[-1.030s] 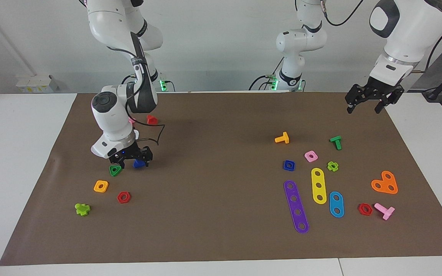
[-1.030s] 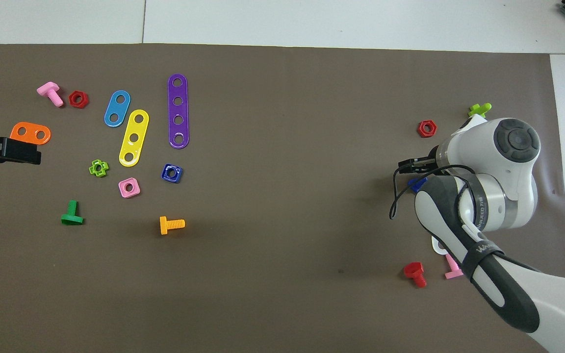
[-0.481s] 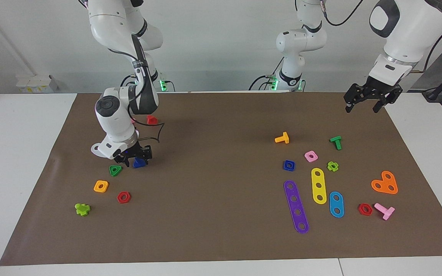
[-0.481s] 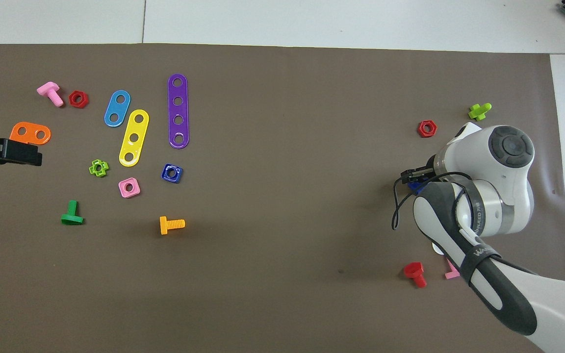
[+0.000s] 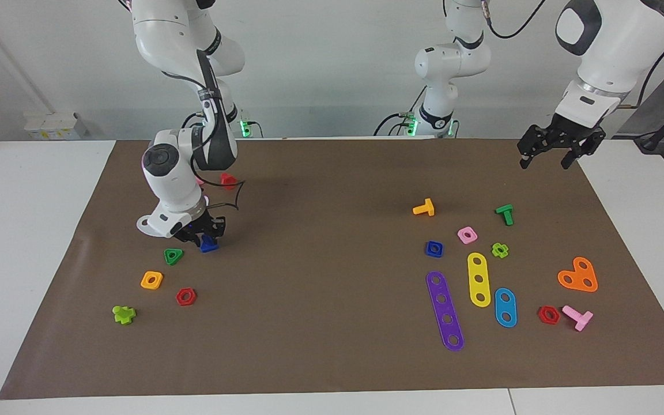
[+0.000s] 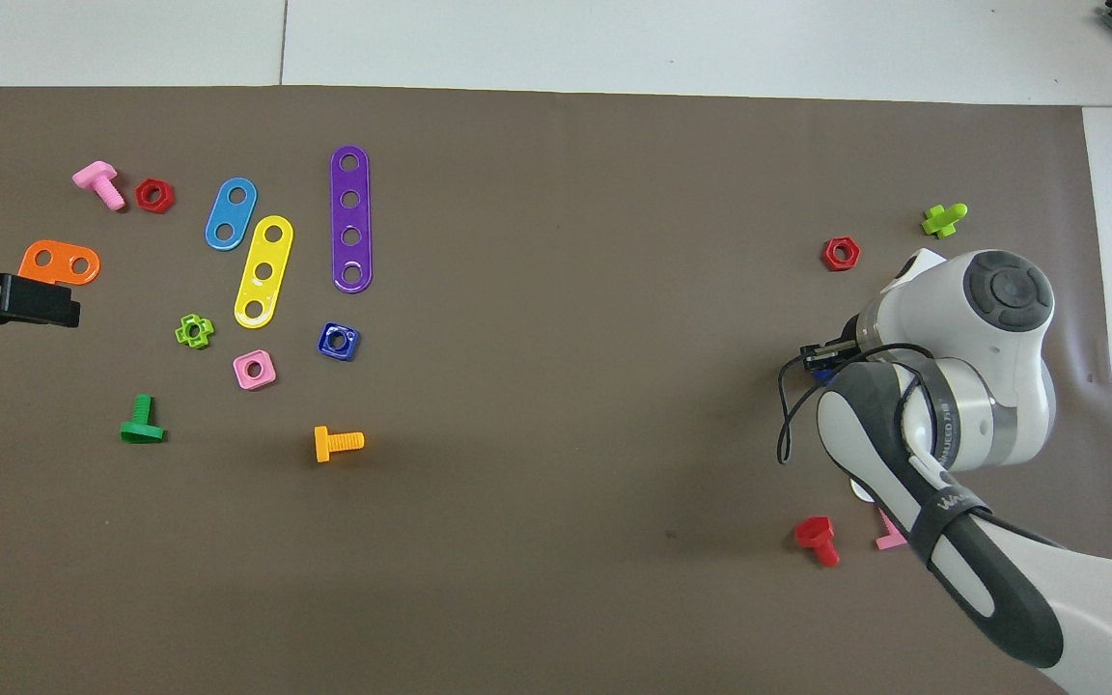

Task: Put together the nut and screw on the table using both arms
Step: 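Close the right gripper on the blue bolt and lift it, then place the blue bolt centrally with the right gripper while the left gripper advances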

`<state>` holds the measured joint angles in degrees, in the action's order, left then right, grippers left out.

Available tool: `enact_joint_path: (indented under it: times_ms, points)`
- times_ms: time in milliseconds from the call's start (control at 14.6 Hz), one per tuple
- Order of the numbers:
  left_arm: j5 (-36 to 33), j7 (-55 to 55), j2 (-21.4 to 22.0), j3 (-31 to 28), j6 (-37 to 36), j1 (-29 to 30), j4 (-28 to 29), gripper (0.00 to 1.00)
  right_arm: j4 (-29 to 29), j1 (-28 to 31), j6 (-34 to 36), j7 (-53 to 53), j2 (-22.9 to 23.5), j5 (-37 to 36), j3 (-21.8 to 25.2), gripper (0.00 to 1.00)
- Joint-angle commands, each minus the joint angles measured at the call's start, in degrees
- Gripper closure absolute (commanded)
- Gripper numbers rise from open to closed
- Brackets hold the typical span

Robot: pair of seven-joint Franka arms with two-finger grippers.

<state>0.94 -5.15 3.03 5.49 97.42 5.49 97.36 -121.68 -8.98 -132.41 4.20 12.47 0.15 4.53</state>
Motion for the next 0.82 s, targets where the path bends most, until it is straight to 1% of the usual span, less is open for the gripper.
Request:
enact_joint_path:
  times_ms: [0,69,137,206,343,549,618,755]
  points:
    - [0.8,-0.3,1.6,0.3,-0.3,0.7,1.7,0.00,-1.8,0.5,0.7,2.6,-1.8,1.6,-0.1,0.59]
    - [0.9,-0.3,1.6,0.3,-0.2,0.7,1.7,0.00,-1.8,0.5,0.6,2.6,-1.8,1.7,-0.1,0.67]
    - [0.9,-0.3,1.6,0.3,0.0,0.7,1.8,0.00,-1.8,0.5,0.5,2.6,-1.8,1.9,0.0,0.86]
    - [0.9,-0.3,1.7,0.3,0.3,0.8,2.0,0.00,-1.8,0.5,0.4,2.4,-1.8,2.0,-0.1,1.00]
    - [0.9,-0.2,1.8,0.3,-0.3,0.8,1.8,0.00,-1.4,0.5,0.6,2.3,-1.7,3.7,0.0,1.00]
    - [0.9,-0.2,1.6,0.3,-0.1,0.7,1.4,0.00,0.2,-0.1,1.7,0.6,-2.1,4.1,-0.1,1.00]
    - [0.9,-0.2,1.6,0.3,0.0,0.7,1.5,0.00,1.8,-0.2,3.7,-1.6,-2.6,4.3,-0.1,1.00]
    - [0.9,-0.2,1.7,0.3,0.1,0.6,1.6,0.00,7.3,-0.9,8.8,-7.1,-2.7,4.3,-2.1,1.00]
